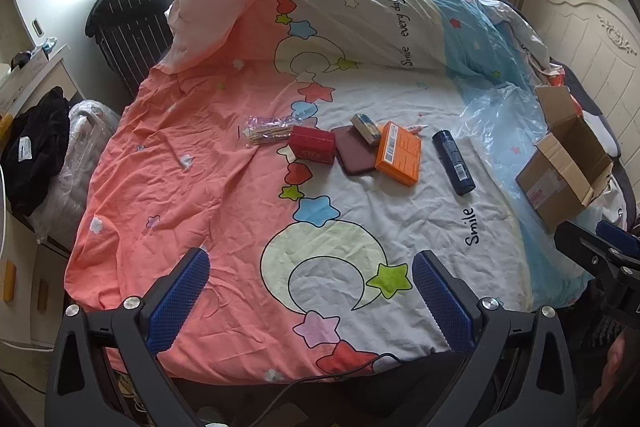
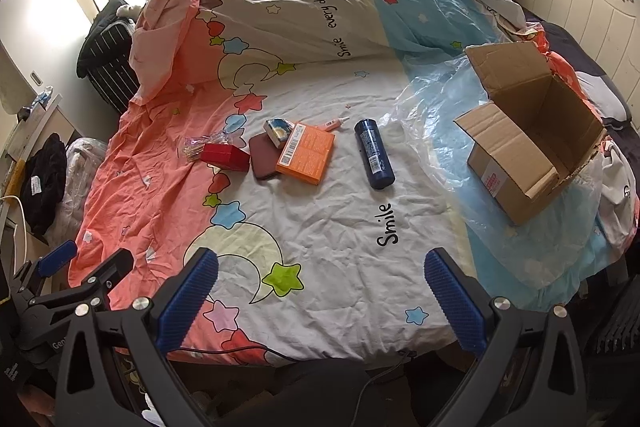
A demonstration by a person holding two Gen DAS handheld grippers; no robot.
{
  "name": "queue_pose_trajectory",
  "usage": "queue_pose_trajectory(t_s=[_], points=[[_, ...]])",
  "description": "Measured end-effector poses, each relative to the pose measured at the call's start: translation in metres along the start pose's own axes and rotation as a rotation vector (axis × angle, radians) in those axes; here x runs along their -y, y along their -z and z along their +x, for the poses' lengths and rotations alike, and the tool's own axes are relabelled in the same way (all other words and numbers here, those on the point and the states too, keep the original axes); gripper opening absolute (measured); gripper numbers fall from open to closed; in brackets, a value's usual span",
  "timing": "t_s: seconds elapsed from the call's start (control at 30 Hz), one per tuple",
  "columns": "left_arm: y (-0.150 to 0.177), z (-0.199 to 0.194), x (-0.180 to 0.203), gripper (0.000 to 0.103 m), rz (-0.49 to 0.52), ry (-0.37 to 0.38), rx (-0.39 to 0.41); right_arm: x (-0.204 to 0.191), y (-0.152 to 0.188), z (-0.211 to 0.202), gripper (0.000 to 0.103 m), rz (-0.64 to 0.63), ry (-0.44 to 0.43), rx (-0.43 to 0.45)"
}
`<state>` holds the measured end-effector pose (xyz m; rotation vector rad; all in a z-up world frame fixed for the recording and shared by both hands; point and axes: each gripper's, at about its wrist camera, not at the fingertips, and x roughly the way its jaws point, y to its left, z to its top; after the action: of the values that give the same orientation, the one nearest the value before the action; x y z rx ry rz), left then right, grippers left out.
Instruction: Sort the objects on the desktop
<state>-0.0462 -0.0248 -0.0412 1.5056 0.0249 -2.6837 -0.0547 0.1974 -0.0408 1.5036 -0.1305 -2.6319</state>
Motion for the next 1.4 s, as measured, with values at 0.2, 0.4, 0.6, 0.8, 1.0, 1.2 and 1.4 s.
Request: queue_pose_trajectory(t_s=[0.2,0.4,0.6,0.8,1.0,1.2,1.4], points=[[0.001,-0.003,0.000,0.103,0.006,-0.007,0.019,-0.001,0.002,0.000,0.103,-0.008,0.005,0.004],[0.002,-0.005,0.000,0.103,0.002,-0.011,0.013,-0.001,0.002,-0.004,0.103,-0.020,0.015,0.010],[0.004,-0.018,-0.002,0.103,0.014,-0.026,0.037,-0.002,0.005,-0.010,0.103,-0.031,0.027,0.021],[0.006,-0.025,-0.003,0.103,0.017,-0.023,0.045,-0.004,0.008,-0.016,0.103,-0.048,0.030,0.027],[0.009,-0.030,0.003,0.103,0.041,-0.023,0.049,-0.006,0.012,-0.022,0.103,-0.055,0.031,0.033],[0.010,-0.032,0.006,0.103,0.048,-0.019,0.053,-0.006,0.013,-0.024,0.103,-0.065,0.032,0.025],[0.013,-0.028,0.008,0.103,0.066,-0.026,0.057,-0.006,0.013,-0.020,0.103,-0.066,0.035,0.016]])
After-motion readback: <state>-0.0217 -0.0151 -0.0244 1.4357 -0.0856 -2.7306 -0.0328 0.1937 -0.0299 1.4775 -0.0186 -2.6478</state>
